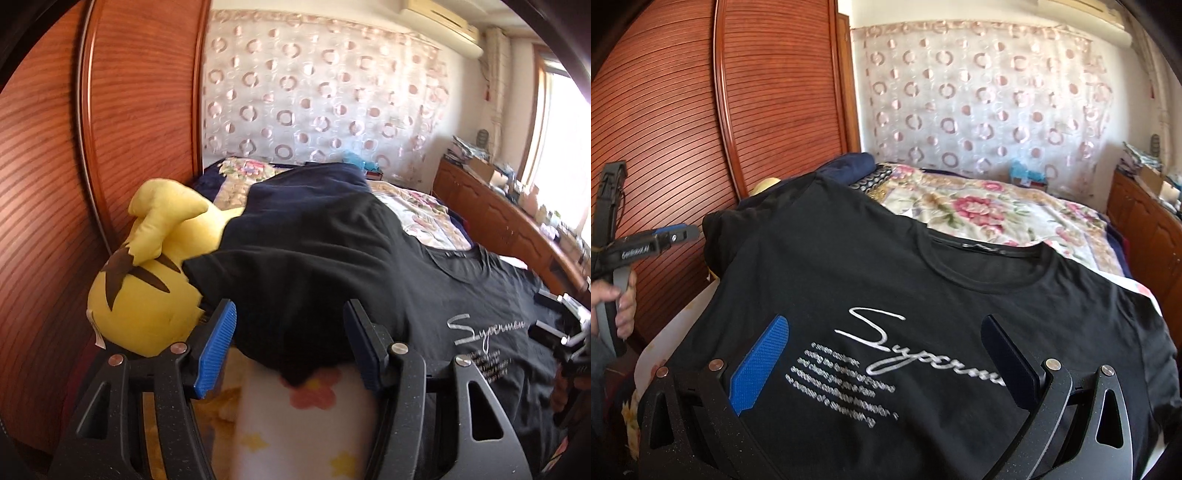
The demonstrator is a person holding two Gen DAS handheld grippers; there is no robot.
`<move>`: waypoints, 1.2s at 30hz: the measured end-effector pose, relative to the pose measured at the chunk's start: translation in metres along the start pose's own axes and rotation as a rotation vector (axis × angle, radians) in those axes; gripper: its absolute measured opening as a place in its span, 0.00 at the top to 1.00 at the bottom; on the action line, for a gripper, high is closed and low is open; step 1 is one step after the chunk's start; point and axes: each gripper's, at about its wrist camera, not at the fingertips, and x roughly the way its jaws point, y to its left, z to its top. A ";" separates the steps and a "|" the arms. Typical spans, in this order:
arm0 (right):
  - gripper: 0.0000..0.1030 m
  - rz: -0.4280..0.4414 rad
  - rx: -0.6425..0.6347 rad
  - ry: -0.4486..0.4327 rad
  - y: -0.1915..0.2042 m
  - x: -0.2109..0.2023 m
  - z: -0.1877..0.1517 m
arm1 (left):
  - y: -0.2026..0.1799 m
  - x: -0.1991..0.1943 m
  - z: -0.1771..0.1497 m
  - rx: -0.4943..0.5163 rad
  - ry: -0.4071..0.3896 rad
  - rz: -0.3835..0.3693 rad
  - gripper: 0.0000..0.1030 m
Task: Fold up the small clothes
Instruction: 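Grasp the T-shirt side edge by the sleeve with the left gripper, then fold the grasped side over toward the shirt's center with the left gripper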
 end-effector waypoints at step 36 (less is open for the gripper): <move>0.00 0.029 0.061 0.038 -0.024 0.047 0.021 | -0.015 -0.005 0.050 0.090 -0.092 -0.025 0.95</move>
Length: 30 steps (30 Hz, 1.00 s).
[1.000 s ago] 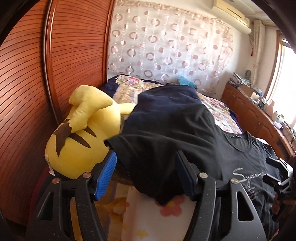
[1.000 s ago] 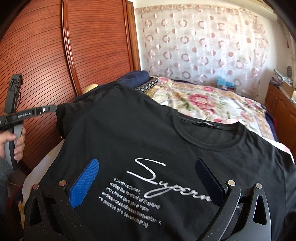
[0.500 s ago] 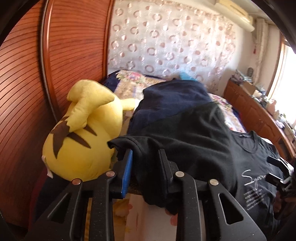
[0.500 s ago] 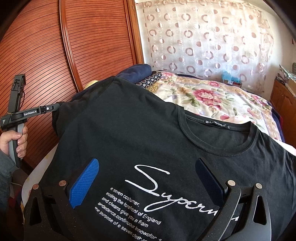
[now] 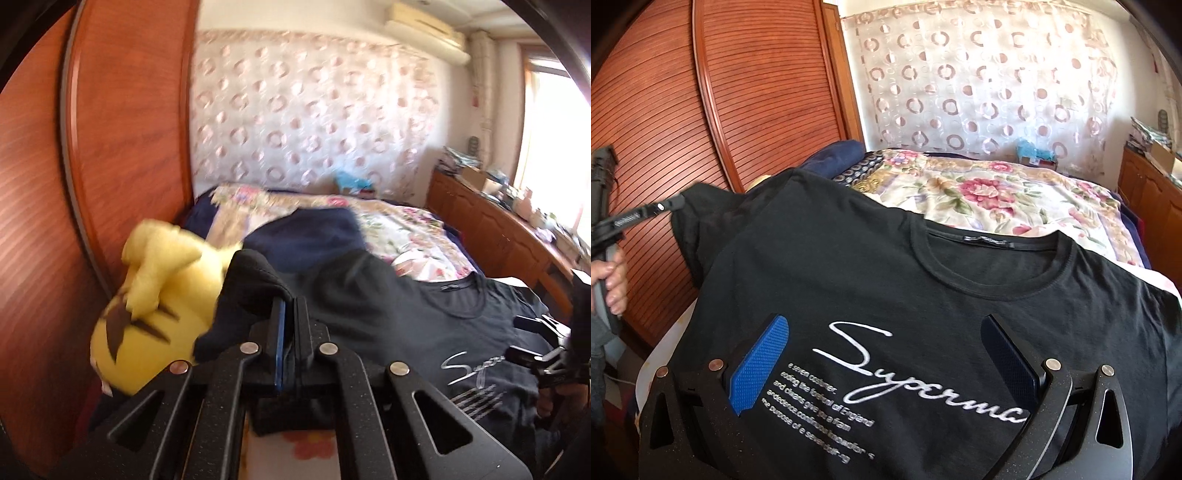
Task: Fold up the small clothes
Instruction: 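Fold the grasped side over toward the shirt's center with the left gripper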
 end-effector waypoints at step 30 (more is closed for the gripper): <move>0.17 0.000 0.028 0.006 0.055 -0.016 -0.020 | -0.075 0.019 -0.001 0.067 0.086 -0.175 0.26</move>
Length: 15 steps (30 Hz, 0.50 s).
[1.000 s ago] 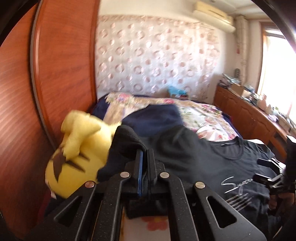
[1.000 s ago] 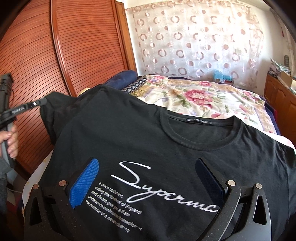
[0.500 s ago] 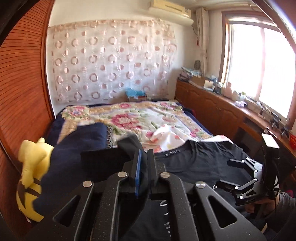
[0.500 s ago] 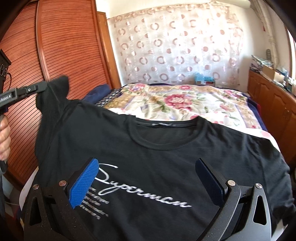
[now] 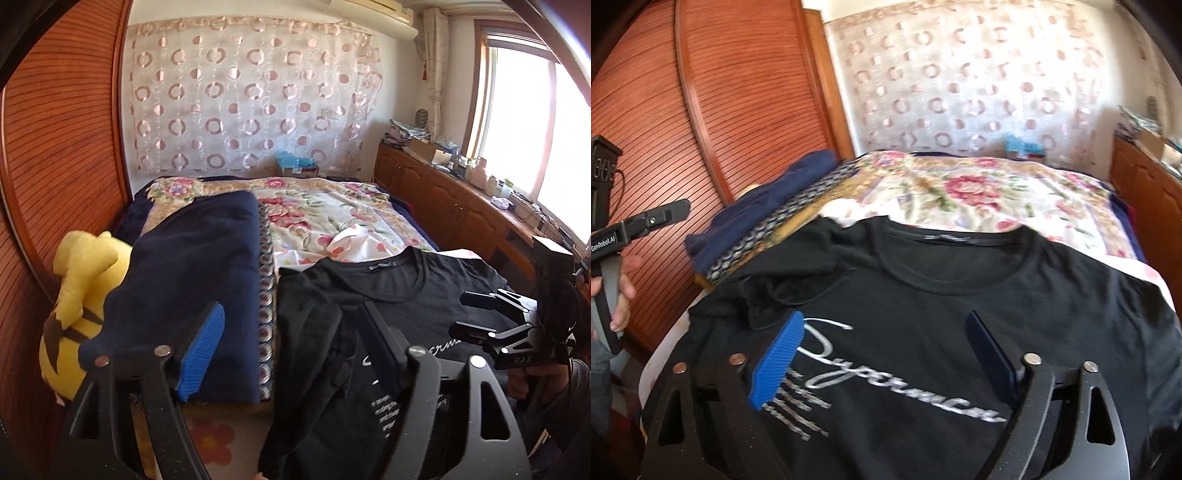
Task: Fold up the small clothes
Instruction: 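Fold the grasped side over toward the shirt's center with the left gripper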
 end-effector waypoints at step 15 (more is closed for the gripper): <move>0.47 0.283 -0.058 0.134 0.097 0.090 0.040 | 0.041 -0.023 -0.028 -0.079 -0.007 0.078 0.24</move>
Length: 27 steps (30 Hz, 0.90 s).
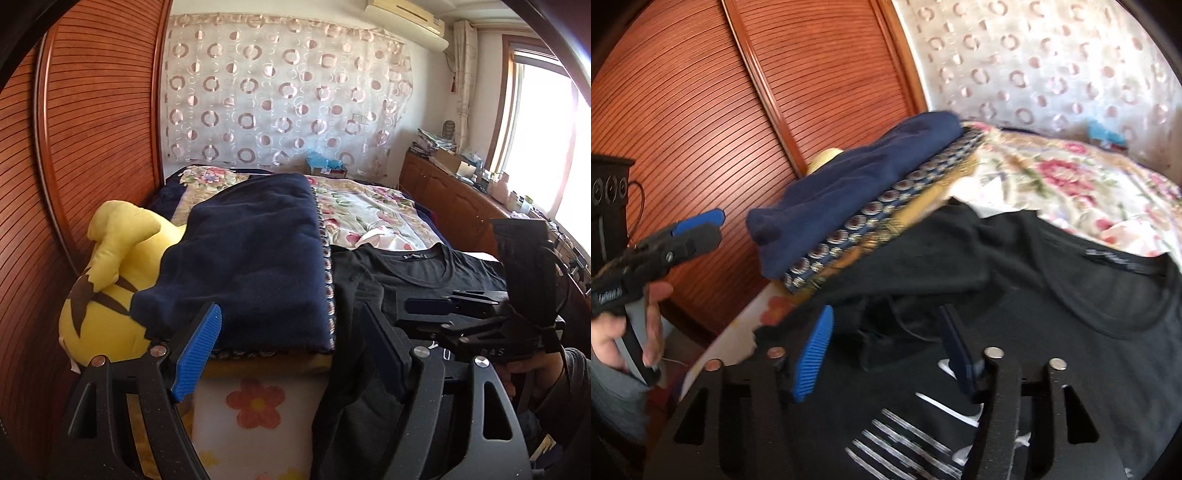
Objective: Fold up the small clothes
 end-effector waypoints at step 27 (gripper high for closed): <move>0.65 -0.078 0.054 0.020 -0.044 -0.046 -0.020 | -0.018 0.001 -0.003 0.040 -0.003 -0.024 0.24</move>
